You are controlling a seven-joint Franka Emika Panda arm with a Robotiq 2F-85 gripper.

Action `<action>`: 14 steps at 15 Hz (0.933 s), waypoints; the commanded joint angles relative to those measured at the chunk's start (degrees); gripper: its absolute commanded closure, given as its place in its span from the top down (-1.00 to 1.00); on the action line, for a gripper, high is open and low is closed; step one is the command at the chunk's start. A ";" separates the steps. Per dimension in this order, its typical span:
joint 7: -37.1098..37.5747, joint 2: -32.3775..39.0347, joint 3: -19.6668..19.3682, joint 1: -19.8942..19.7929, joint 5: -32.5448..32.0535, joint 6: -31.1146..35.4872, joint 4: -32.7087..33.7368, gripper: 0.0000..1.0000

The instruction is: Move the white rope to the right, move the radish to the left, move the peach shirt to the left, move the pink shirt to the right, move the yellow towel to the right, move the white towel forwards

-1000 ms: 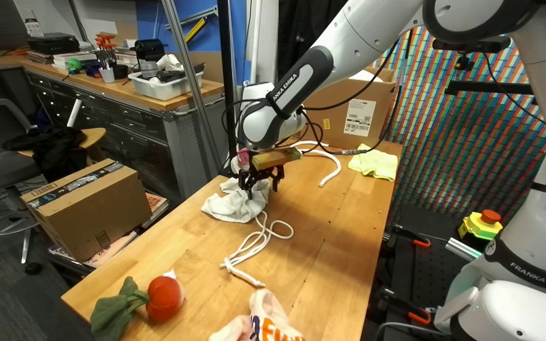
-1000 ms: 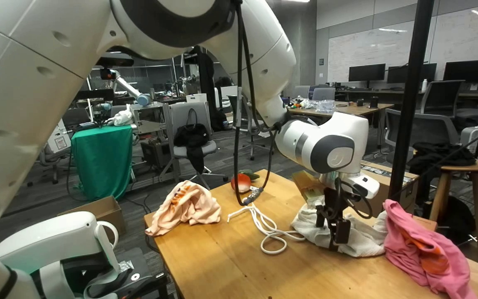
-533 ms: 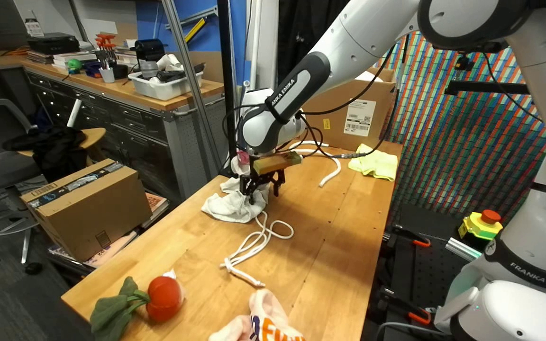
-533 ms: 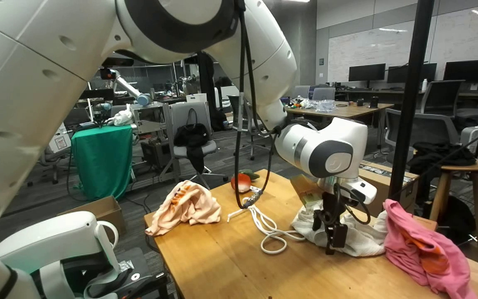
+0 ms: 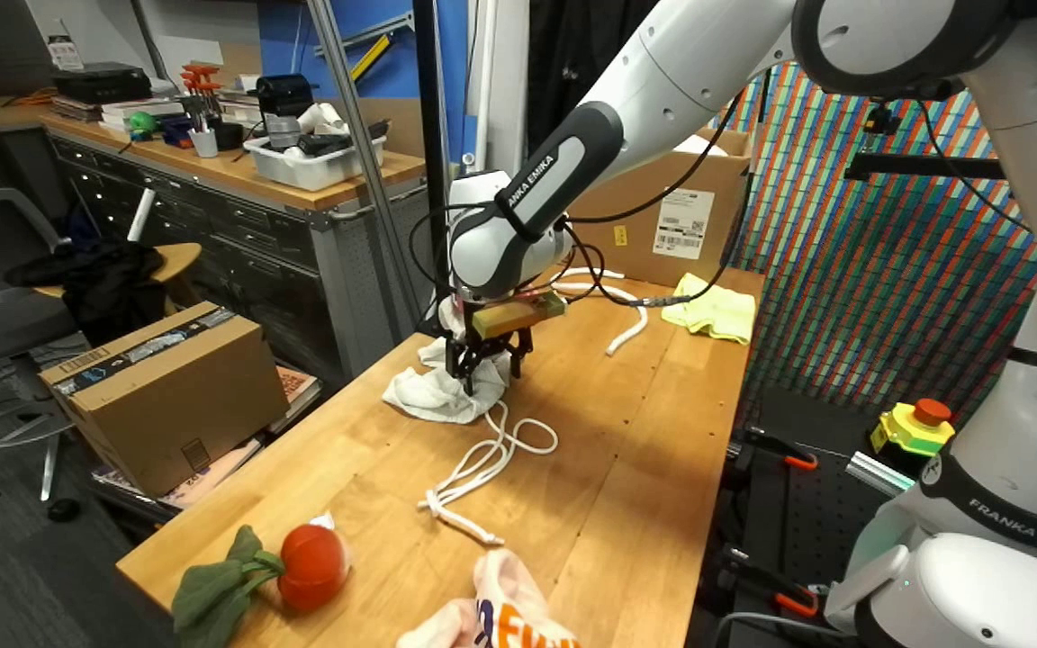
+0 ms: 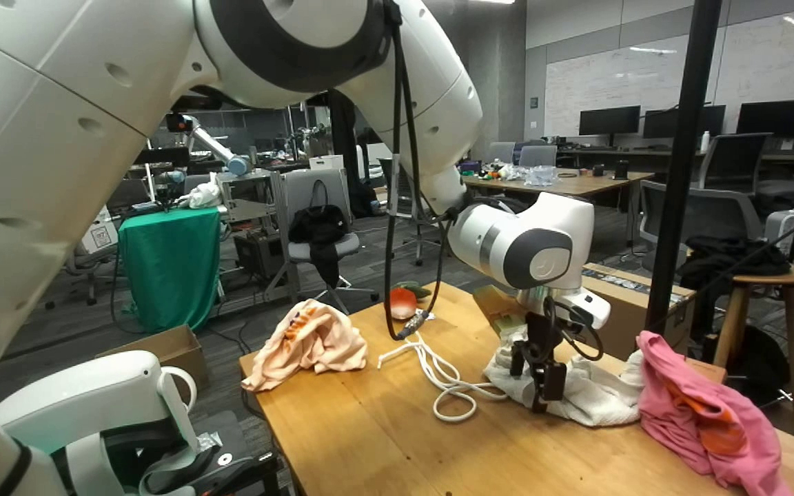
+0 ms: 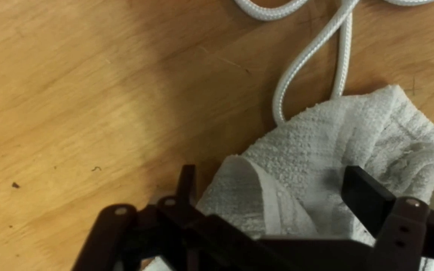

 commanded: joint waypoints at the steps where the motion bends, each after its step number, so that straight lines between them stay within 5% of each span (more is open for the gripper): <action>1: -0.51 2.18 -1.22 0.24 -0.62 -1.68 3.32 0.79; 2: -0.41 2.58 -1.54 0.11 -0.65 -1.69 3.61 0.46; 8: 0.06 3.21 -3.02 -0.43 -0.75 -3.07 5.68 -0.34; 9: 0.08 2.95 -3.15 -0.40 -0.82 -3.39 5.76 -0.34; 11: 0.72 1.69 -3.91 0.59 -2.00 -3.33 5.25 -0.79; 14: 0.57 -0.84 -4.19 1.72 -4.04 -2.78 3.58 -0.90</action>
